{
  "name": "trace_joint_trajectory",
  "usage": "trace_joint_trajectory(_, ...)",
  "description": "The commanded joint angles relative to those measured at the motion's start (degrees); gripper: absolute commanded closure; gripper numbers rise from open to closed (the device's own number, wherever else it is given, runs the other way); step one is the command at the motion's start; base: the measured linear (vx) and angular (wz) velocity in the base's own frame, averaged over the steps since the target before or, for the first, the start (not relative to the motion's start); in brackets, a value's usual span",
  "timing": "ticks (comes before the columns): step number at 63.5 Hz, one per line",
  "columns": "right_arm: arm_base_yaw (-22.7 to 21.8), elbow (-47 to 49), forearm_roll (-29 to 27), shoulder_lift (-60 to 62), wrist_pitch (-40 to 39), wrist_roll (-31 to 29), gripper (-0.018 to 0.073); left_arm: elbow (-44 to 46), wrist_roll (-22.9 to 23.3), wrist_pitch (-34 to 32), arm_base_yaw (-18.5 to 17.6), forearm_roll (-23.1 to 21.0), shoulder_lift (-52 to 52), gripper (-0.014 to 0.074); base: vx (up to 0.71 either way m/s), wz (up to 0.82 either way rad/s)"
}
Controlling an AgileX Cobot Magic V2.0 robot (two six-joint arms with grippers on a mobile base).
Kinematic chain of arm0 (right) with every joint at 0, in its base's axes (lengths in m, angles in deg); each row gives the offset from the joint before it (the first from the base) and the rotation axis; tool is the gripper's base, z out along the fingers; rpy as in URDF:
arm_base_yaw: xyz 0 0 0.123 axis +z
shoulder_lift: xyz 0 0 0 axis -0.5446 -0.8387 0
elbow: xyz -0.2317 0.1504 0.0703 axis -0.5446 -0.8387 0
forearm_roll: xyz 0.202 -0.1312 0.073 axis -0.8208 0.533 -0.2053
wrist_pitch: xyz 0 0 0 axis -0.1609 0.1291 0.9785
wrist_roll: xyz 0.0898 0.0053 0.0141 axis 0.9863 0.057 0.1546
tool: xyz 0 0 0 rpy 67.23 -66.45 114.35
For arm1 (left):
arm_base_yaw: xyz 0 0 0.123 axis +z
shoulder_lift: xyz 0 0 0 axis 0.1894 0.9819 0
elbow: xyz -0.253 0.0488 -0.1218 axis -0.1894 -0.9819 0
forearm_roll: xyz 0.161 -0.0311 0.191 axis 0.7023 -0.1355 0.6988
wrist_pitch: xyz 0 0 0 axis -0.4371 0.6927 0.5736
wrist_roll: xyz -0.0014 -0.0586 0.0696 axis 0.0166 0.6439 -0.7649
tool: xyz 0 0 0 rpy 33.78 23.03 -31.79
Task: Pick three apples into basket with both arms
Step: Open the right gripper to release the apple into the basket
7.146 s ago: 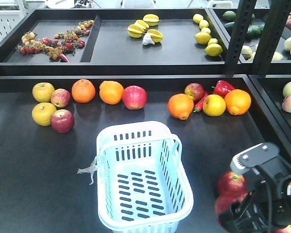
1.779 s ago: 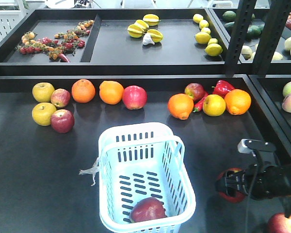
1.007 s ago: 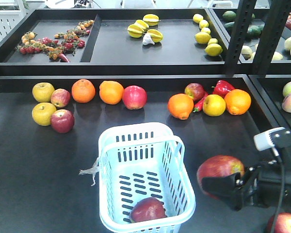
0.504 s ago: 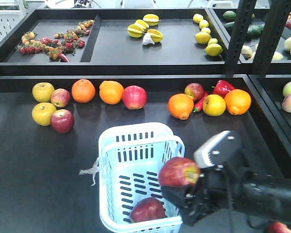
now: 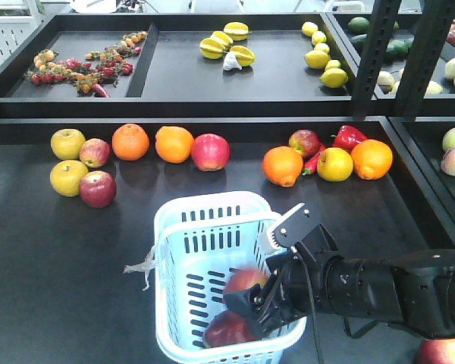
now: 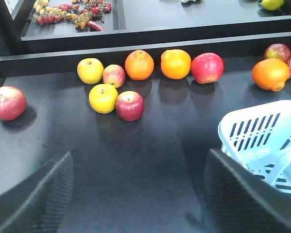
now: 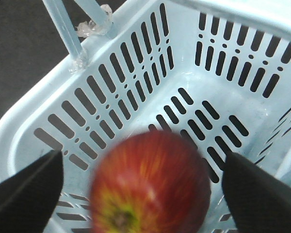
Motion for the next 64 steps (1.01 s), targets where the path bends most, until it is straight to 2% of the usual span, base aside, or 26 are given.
trace_joint_trajectory(1, -0.10, 1.77, -3.70, 1.48, 2.00, -0.07, -0.0137, 1.75, 0.46, -3.34, -0.09, 0.91, -0.04, 0.0052, 0.00, 0.00)
trace_joint_trajectory(50, -0.10, 1.77, -3.70, 1.48, 2.18, -0.06, -0.0088, 1.75, 0.46, -3.34, -0.09, 0.91, -0.04, 0.0052, 0.00, 0.00)
trace_joint_trajectory(64, -0.10, 1.77, -3.70, 1.48, 4.77, -0.06, -0.0080, 1.75, 0.46, -3.34, -0.09, 0.91, -0.04, 0.0052, 0.00, 0.00)
